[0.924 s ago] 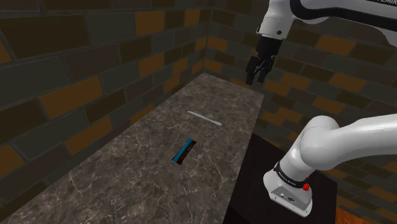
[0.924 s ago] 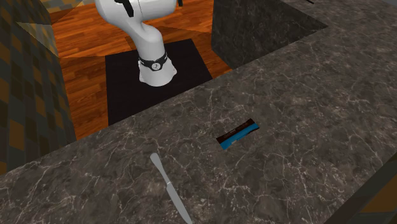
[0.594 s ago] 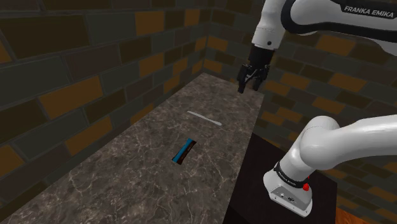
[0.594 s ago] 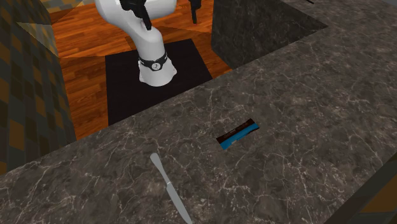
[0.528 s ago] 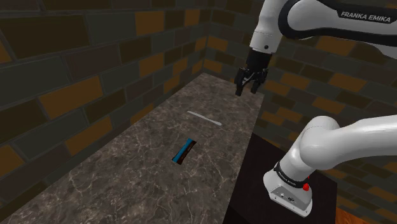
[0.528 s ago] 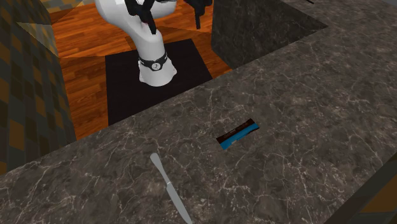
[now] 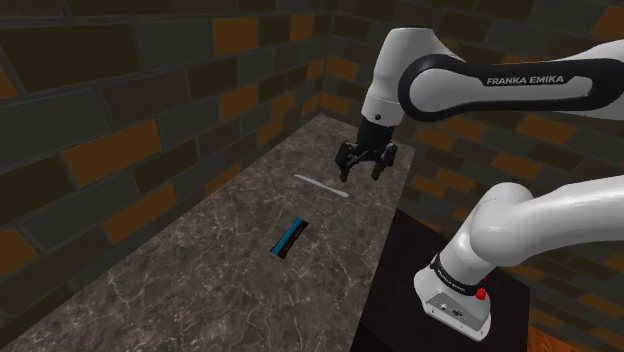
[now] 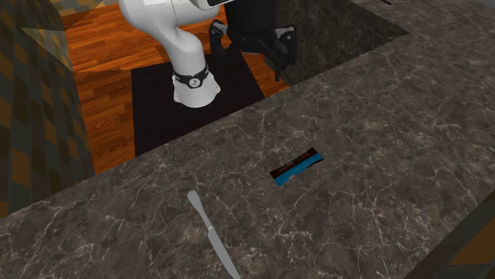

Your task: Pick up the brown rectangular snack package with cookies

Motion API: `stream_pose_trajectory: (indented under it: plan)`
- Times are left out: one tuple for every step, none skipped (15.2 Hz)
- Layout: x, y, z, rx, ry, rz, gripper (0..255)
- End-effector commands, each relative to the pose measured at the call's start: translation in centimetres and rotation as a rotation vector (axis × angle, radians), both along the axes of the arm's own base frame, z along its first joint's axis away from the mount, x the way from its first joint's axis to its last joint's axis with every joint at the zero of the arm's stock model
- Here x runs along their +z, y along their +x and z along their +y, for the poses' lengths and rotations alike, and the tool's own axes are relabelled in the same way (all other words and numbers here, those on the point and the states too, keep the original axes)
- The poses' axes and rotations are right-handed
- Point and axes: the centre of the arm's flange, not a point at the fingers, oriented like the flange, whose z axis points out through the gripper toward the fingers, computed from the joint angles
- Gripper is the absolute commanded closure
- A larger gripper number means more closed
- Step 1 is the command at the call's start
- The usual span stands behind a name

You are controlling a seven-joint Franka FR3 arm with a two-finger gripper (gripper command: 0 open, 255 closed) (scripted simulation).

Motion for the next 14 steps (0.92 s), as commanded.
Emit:
stream_pose_trajectory:
  plan:
    - [-2.1,0.9,1.6,-0.074,-0.01,-0.002,0]
    - [-3.1,1.3,2.3,-0.108,-0.015,-0.002,0]
    - [-4.2,1.7,3.0,-0.142,-0.02,-0.002,0]
    - [-5.3,2.2,3.6,-0.176,-0.025,-0.001,0]
    - [-6.3,2.7,4.3,-0.211,-0.031,-0.001,0]
    - [-7.4,3.2,4.9,-0.245,-0.036,-0.001,0]
    - [-8.5,3.7,5.5,-0.279,-0.041,-0.001,0]
    - [-9.6,4.2,6.0,-0.313,-0.046,0.0,0]
    - [-10.7,4.8,6.6,-0.347,-0.052,0.0,0]
    - [-11.7,5.3,7.1,-0.382,-0.057,0.0,0]
    - [-12.8,5.9,7.6,-0.416,-0.062,0.0,0]
    - [-13.9,6.5,8.1,-0.45,-0.067,0.001,0]
    - [-15.0,7.1,8.5,-0.484,-0.073,0.001,0]
    - [-16.1,7.8,8.9,-0.518,-0.078,0.001,0]
